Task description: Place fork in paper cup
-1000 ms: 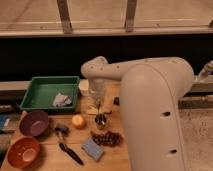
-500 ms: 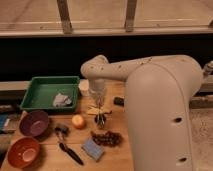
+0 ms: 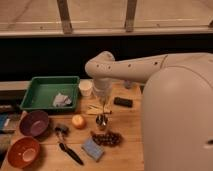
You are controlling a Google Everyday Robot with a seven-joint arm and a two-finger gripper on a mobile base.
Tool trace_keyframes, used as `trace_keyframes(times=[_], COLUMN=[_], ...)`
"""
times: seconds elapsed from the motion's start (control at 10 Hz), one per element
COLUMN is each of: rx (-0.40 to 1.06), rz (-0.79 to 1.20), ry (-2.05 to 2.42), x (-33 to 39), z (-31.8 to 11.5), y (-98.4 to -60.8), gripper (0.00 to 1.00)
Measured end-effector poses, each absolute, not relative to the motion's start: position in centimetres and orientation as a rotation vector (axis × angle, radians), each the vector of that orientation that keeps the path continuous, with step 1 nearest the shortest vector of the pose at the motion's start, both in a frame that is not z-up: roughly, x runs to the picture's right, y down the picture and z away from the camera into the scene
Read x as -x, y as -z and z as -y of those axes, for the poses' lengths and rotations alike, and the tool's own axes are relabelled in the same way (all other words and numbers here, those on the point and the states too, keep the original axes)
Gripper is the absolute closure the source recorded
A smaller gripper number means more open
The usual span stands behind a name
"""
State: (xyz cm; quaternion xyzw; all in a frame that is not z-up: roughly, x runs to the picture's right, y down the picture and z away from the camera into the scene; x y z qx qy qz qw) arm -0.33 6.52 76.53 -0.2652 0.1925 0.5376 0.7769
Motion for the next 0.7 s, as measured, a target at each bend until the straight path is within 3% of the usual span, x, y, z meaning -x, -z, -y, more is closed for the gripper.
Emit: trace_keyframes(times=[0.7], rx=[0.530], rz=[-0.217], ry=[-1.187], x=[1.2], z=[-1.1], y=[-73.6], gripper=[1.00])
